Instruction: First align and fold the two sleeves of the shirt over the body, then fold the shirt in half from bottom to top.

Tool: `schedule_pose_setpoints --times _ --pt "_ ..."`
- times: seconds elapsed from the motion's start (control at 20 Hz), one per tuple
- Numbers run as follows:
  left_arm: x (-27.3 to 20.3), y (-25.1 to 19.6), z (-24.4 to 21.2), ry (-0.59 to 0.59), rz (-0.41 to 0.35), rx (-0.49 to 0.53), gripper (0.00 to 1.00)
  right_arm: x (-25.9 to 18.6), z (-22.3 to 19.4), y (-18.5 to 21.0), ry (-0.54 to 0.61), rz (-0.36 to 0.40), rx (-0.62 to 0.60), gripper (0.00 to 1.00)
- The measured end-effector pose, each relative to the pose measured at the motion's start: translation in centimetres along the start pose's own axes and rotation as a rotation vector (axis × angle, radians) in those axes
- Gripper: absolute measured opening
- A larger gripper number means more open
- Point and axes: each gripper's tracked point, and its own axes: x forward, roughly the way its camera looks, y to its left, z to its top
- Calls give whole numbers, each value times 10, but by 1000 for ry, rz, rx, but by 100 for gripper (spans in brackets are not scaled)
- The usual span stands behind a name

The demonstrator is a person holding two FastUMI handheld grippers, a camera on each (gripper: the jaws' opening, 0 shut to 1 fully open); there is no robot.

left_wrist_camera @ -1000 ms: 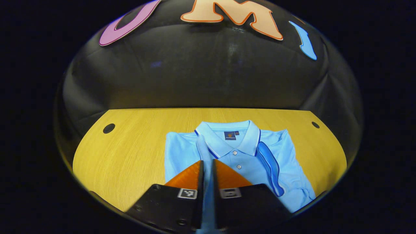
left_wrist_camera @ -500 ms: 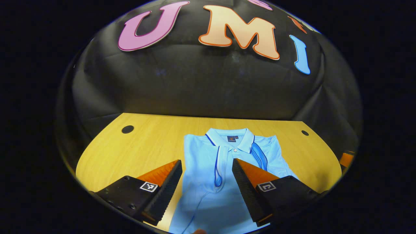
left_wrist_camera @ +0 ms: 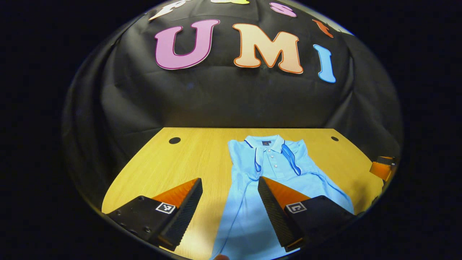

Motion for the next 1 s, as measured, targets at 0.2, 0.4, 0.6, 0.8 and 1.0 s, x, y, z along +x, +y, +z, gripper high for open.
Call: schedule_pose_setpoints --times 0.2,0.4,0.6,0.8,1.0 --pt "-39 5 -32 34 2 15 94 -26 -27 -1 14 2 -26 98" --pt "-75 11 -67 61 6 33 95 -48 -65 -8 66 -1 -53 98" --pt "-100 11 -105 106 3 47 95 -70 -106 -18 133 -10 -82 98" --pt "-115 7 -150 185 -2 43 95 -80 -134 -16 174 -2 -112 98" --pt "-129 2 -188 245 -16 64 96 -84 -163 -13 222 2 -138 98"
